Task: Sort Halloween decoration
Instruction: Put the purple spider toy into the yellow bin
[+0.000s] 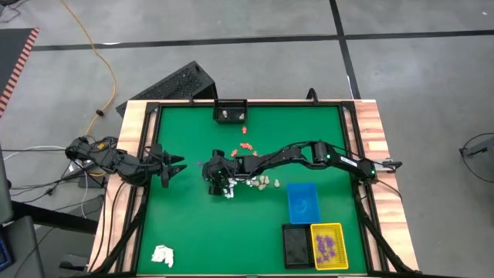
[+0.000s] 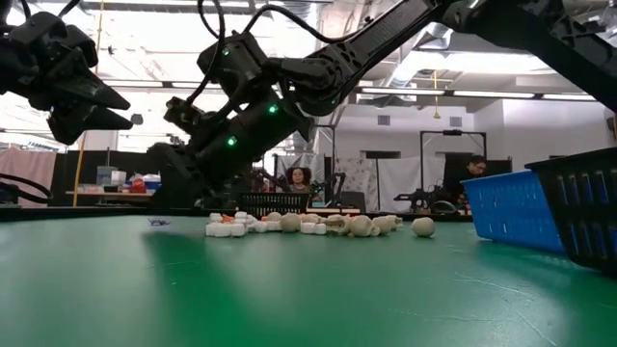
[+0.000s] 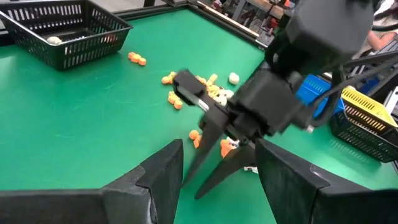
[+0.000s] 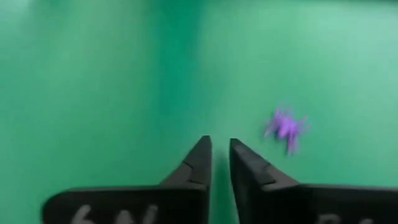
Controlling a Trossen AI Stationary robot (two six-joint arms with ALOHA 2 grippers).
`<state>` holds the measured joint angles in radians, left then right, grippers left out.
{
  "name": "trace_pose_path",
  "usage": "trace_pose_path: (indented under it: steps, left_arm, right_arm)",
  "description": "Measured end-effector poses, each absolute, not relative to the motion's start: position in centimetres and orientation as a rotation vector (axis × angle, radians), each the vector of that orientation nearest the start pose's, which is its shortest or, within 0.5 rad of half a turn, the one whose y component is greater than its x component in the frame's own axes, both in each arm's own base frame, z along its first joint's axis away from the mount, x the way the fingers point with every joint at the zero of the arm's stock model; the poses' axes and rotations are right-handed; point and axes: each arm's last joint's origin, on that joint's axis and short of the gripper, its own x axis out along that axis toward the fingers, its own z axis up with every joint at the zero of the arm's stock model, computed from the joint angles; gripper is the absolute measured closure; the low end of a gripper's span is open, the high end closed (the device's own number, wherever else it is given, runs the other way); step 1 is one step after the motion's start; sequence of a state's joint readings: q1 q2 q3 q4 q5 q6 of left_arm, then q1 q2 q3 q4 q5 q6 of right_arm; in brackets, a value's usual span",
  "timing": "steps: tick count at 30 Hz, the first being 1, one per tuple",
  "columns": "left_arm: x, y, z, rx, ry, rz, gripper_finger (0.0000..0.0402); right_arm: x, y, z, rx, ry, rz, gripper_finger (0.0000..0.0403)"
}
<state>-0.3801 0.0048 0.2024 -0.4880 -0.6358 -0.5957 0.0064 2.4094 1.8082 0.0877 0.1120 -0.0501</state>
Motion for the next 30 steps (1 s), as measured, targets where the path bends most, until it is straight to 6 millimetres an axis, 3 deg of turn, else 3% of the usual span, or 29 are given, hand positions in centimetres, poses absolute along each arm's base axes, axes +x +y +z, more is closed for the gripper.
trace_pose_path:
  steps: [7,11,30]
  left_arm:
    - [7.3,-1.0,18.6,-0.444,0.169,0.324,0.0213]
    - [7.3,-1.0,18.6,-0.443,0.169,0.324,0.0213]
    - [7.3,-1.0,18.6,-0.447,0.167,0.328,0.0213]
  right_arm:
    - [54.1,-1.6,15.0,-0.048,0.425,-0.136,0.0202]
    - [54.2,-2.5,15.3,-0.043,0.389,-0.158,0.0156]
    - [54.3,-4.7,16.3,-0.067,0.300,-0.195,0.0148]
